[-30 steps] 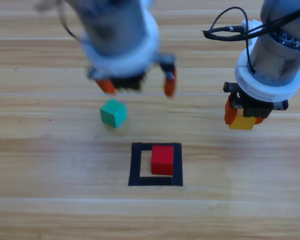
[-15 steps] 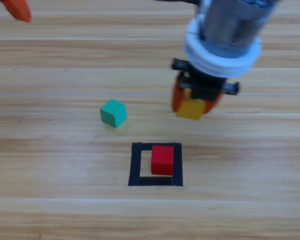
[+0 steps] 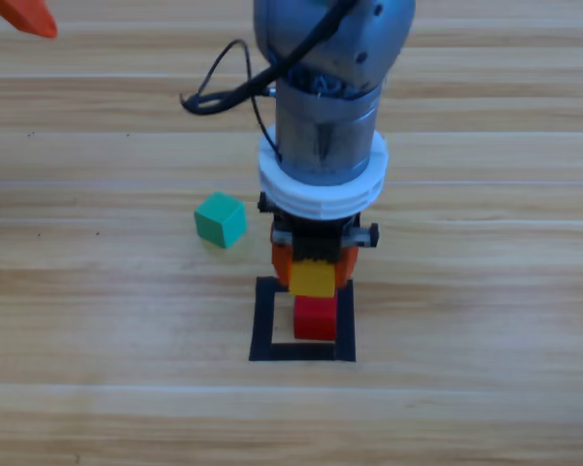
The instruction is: Stack the blocks in the rectangular block: red at the bottom, yellow in the middle, green on top
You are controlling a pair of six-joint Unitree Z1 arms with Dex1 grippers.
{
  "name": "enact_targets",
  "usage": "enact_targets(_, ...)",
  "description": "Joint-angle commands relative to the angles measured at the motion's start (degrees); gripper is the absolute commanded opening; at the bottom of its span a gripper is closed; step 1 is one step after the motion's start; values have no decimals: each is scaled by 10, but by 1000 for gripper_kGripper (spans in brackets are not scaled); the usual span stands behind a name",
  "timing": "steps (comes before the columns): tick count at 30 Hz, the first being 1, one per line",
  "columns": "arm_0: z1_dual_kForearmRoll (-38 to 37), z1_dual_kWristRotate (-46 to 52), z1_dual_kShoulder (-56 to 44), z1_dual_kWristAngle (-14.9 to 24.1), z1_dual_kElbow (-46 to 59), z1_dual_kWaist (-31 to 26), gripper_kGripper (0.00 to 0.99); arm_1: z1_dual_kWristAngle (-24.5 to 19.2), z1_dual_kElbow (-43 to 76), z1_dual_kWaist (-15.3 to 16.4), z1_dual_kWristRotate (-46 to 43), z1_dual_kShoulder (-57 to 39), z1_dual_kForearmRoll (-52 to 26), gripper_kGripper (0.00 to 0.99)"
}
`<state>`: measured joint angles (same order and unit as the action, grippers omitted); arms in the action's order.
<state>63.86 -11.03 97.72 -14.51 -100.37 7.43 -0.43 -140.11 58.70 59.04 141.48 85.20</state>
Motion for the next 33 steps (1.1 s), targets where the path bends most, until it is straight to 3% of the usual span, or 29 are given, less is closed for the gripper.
enact_targets(1,25,-3,57,-22,-16,-11,990,4,-5,13,7,50,6,189)
enact_targets(13,114,1,172,67,-160,54,990,-8,-20,4,10,63,6,189)
enact_targets(21,128,1,178,67,-186,57,990,-35,-25,2,19,66,6,189)
enact_targets(33,128,0,169,66,-175,52,990,-40,-24,1,28,79,6,189)
